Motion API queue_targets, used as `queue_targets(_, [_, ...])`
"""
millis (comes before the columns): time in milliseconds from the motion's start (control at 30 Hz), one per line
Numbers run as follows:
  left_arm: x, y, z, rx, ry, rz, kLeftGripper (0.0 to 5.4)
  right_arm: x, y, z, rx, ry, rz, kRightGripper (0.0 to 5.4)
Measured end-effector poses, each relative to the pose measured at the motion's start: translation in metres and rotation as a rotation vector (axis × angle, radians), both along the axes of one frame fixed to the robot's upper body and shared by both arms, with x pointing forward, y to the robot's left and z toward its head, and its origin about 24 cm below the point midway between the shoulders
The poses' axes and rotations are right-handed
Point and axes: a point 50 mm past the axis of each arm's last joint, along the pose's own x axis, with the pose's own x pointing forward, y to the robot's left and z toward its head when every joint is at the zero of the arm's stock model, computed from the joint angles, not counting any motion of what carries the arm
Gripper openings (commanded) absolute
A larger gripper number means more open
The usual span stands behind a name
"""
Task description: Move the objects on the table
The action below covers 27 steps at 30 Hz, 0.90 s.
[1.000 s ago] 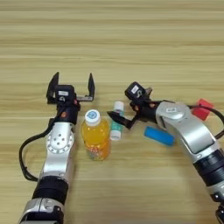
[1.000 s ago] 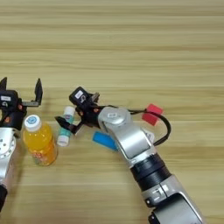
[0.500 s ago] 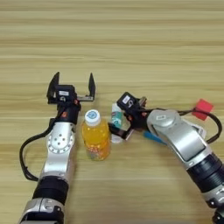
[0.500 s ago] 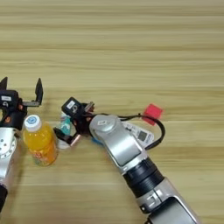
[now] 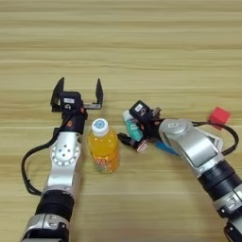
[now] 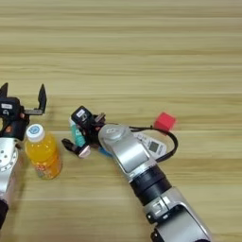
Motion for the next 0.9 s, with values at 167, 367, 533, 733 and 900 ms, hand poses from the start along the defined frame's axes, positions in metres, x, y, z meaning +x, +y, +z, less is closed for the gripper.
queue_targets(167, [0.0,0.0,0.0,0.0,0.0,0.0,5.4,0.001,-0.003,-0.001,0.019,0.031,0.008,4.68])
queue_targets(367, [0.0,0.0,0.0,0.0,0.0,0.0,5.4,0.002,-0.006,-0.001,0.018,0.036,0.01,4.04])
queue_targets(533, [0.0,0.0,0.0,0.001,0.0,0.0,5.4,0.002,-0.014,0.0,0.011,0.039,0.006,3.4])
queue_targets(733, [0.0,0.0,0.0,0.002,0.0,0.0,5.4,0.001,-0.021,0.003,0.016,0.034,-0.003,2.78])
queue_targets(900, [0.0,0.001,0.0,0.002,0.0,0.0,5.4,0.002,-0.027,0.005,0.021,0.041,-0.024,2.23])
